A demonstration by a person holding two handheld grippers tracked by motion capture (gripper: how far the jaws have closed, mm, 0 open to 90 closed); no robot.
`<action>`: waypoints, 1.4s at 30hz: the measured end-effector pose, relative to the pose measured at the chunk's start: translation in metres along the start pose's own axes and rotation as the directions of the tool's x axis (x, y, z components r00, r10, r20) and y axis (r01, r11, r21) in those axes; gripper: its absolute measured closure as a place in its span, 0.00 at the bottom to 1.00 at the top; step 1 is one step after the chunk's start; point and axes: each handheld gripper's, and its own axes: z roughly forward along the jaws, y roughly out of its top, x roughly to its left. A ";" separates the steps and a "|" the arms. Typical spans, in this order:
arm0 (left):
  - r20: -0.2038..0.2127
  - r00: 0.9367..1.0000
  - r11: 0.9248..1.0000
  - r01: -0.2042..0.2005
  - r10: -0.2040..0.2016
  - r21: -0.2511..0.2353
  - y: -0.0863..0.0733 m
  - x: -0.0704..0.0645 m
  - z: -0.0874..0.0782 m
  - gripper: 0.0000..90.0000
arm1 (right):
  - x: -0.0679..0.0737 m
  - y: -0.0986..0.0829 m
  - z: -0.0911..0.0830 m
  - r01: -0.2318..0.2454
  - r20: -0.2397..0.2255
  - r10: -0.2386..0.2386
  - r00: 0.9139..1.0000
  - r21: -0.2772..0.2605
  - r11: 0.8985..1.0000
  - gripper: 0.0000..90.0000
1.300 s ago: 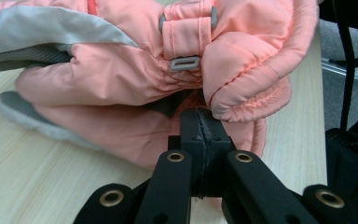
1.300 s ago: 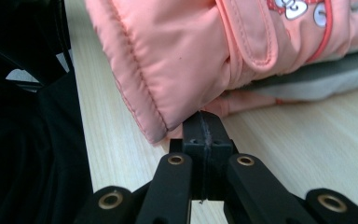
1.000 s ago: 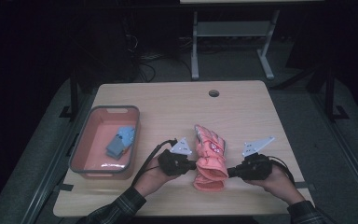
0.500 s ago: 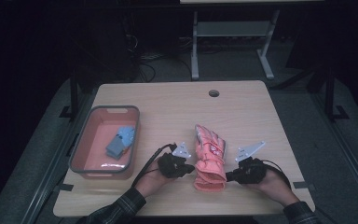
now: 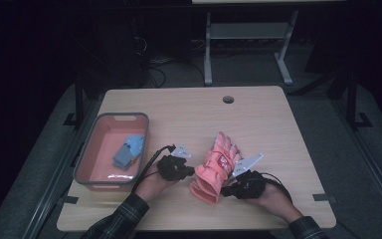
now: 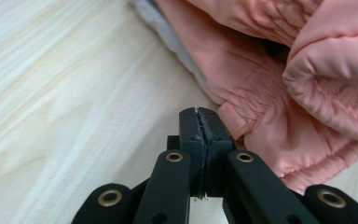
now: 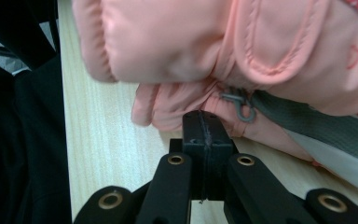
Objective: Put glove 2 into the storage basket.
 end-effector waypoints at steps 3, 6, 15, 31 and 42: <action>-0.014 1.000 1.000 -0.001 0.001 0.000 0.003 0.004 -0.004 0.98 | 0.000 -0.001 -0.007 -0.012 0.011 0.012 1.000 0.000 1.000 1.00; -0.010 1.000 1.000 0.019 -0.019 -0.011 0.009 0.006 -0.006 0.96 | -0.005 -0.002 -0.026 -0.029 0.049 0.031 0.998 -0.038 0.999 1.00; -0.013 1.000 0.999 0.026 -0.026 -0.022 0.028 0.016 -0.011 0.77 | -0.025 0.017 -0.064 -0.063 0.164 0.089 0.982 -0.160 0.985 1.00; 0.001 0.999 0.999 0.052 -0.052 0.000 0.032 0.035 -0.010 0.35 | -0.046 0.048 -0.039 -0.054 0.224 0.096 0.970 -0.183 0.982 1.00; -0.004 0.998 0.997 0.063 -0.063 -0.048 0.036 0.036 -0.020 0.29 | -0.049 0.037 -0.013 -0.077 0.244 0.090 0.966 -0.062 0.995 1.00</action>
